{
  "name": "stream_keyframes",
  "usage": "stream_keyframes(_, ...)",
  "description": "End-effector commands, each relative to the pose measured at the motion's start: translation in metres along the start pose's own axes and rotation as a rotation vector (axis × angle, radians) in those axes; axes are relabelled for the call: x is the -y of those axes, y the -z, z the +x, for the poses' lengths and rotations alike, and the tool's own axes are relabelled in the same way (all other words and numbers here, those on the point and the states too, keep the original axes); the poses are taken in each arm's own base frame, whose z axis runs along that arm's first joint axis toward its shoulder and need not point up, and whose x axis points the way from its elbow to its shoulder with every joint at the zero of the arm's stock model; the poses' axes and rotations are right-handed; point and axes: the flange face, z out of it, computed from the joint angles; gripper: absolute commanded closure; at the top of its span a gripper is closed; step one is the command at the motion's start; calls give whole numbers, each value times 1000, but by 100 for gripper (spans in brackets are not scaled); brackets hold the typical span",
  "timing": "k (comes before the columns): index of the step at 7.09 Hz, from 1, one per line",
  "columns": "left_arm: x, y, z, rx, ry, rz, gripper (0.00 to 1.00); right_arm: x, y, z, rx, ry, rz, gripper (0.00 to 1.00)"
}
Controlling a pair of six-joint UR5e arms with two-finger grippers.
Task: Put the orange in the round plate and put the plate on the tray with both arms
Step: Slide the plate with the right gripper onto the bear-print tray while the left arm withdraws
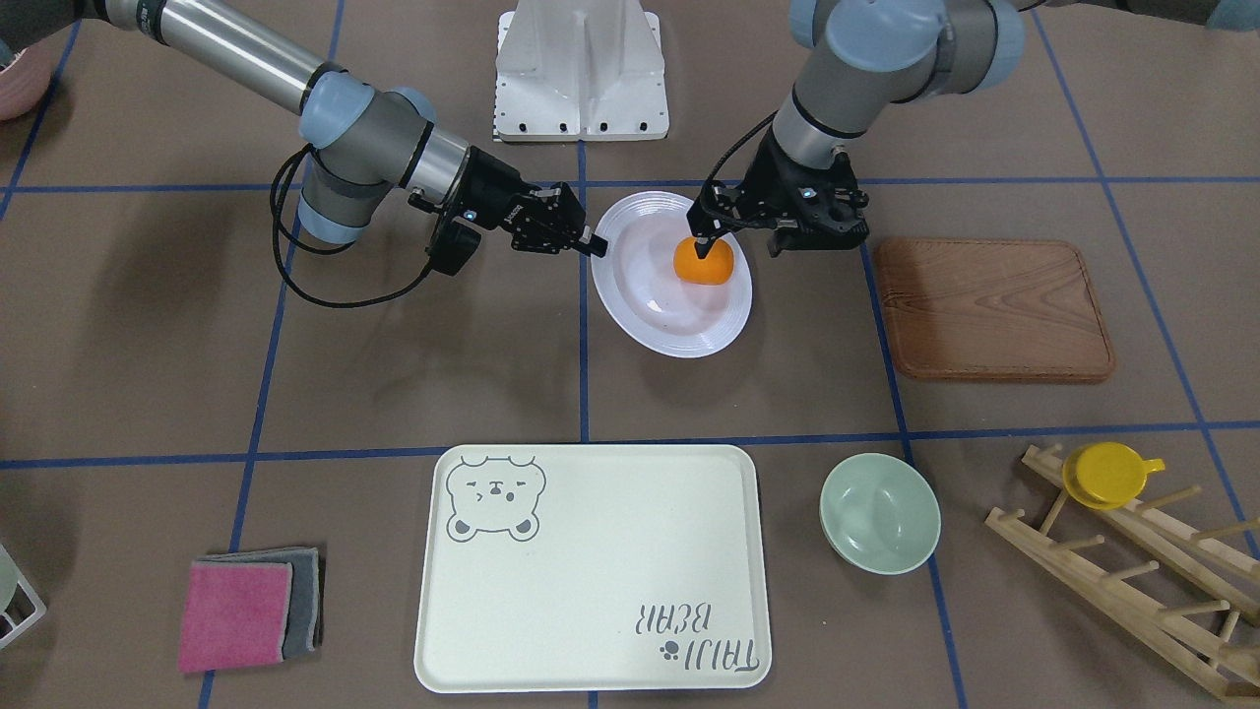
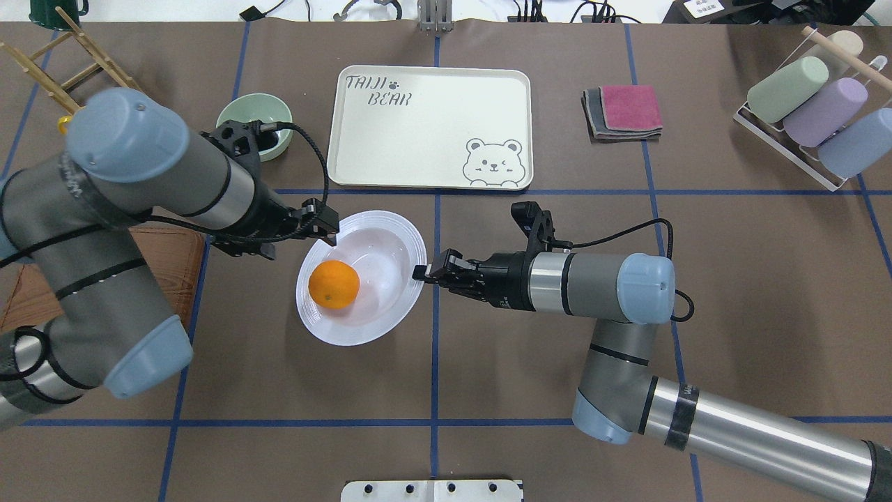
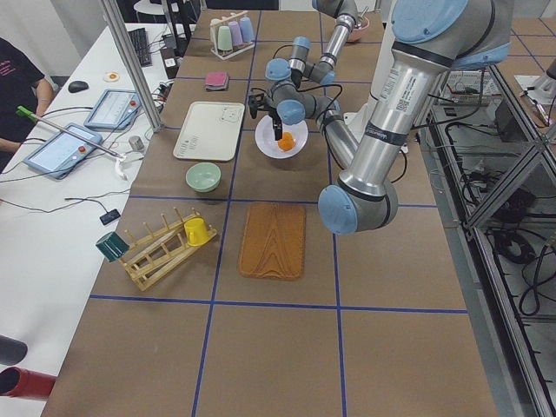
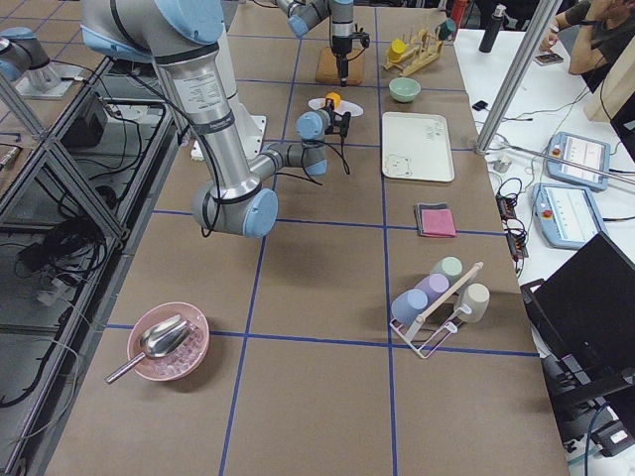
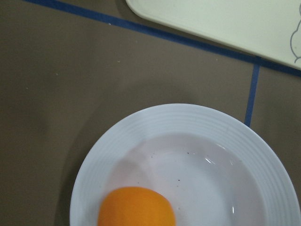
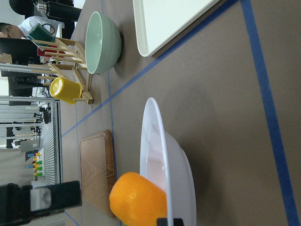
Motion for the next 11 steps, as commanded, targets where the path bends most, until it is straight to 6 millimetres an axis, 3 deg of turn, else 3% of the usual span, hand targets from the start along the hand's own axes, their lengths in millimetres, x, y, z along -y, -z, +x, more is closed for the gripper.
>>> stream_keyframes(1, 27, 37, -75, 53, -165, 59, 3, 18, 1, -18, 120, -107, 165, 95)
stream_keyframes(2, 40, 45, -102, 85, -230, 75, 3, 46, -18, -40, 136, -169, 280, 95)
stream_keyframes(3, 46, 50, -121, 107, -265, 81, 3, 75, -41, -60, 44, -189, 396, 95)
stream_keyframes(4, 48, 51, -129, 118, -273, 83, 3, 101, -66, -80, -37, -183, 499, 95)
stream_keyframes(5, 48, 50, -130, 121, -275, 82, 3, 123, -77, -76, -92, -188, 568, 95)
stream_keyframes(8, 51, 54, -132, 122, -271, 89, 3, 140, -86, -46, -236, -189, 664, 94)
stream_keyframes(9, 51, 54, -133, 122, -271, 89, 3, 142, -88, -43, -248, -187, 676, 84)
stream_keyframes(10, 51, 55, -133, 122, -270, 90, 3, 142, -89, -39, -283, -179, 678, 6)
stream_keyframes(11, 51, 55, -143, 128, -258, 85, 3, 144, -90, -45, -405, -92, 614, 0)
